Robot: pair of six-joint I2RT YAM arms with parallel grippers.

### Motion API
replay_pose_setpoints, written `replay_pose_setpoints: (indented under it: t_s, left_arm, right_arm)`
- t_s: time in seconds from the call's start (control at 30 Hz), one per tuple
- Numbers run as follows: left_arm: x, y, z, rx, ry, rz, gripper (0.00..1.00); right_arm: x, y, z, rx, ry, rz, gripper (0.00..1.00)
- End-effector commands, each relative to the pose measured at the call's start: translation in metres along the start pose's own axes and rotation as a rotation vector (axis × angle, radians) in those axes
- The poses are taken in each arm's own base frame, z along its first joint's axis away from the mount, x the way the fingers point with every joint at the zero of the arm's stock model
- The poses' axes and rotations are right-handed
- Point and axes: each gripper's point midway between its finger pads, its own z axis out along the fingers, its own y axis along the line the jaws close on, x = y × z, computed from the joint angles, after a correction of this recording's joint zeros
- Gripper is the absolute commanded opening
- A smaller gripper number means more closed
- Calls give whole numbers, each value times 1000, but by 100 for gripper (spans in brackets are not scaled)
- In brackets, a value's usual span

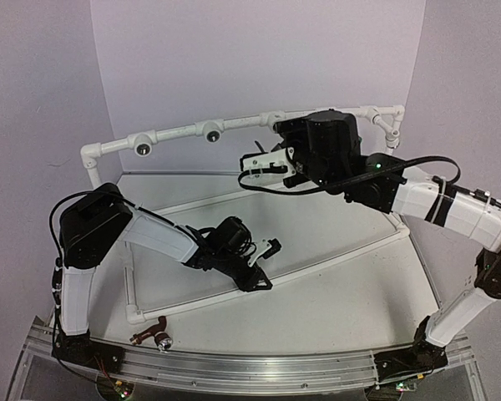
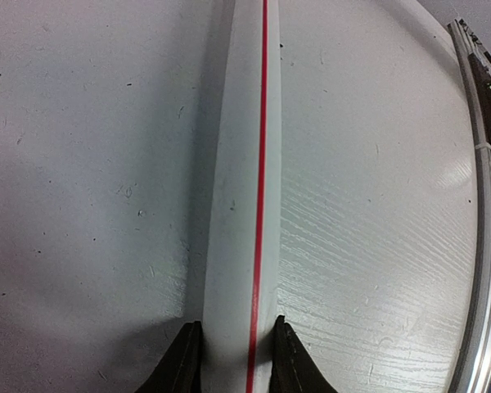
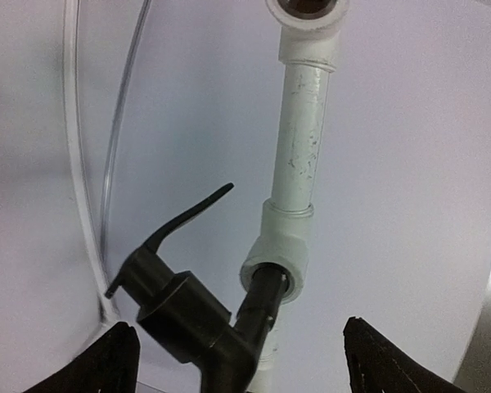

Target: Install the water faucets

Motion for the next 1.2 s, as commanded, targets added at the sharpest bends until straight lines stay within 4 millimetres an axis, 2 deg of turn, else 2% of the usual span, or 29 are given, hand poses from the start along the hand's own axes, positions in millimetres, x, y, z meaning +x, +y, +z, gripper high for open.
replay_pose_setpoints:
  t_s: [0.0,0.1,0.23,0.3,0.43,0.53,0.67,0.77,0.9,1.07,1.17]
  left_arm:
    - [162,41,7,-166,466,-276,8]
    - [160,40,8,-156,464,-275,8]
    - [160,39,8,-150,462,-276,8]
    - [160,38,8,-149,463,-277,8]
    - [159,38,7,-148,461,-276,8]
    - [160,38,7,-146,463,-276,8]
    - [158,37,7,-142,459,-275,8]
    - [158,37,7,-141,459,-275,8]
    - [158,36,6,-140,459,-277,8]
    - [159,36,6,-139,459,-277,8]
    - [159,36,6,-140,460,-278,8]
  right_arm:
    - [15,-29,4,149,177,-231,79]
    - [16,-21,11,138,228,-296,75]
    - [13,-14,16,131,225,-278,69]
    - [12,-12,19,127,236,-251,60]
    - [14,-10,27,133,284,-150,51]
    - [16,-17,27,159,285,-28,35]
    - [17,-26,25,199,273,158,16]
    - [17,-27,26,216,268,286,8]
    - [14,-26,26,228,206,496,2]
    - [26,-39,22,212,73,970,0]
    - [40,-47,21,210,3,1215,0]
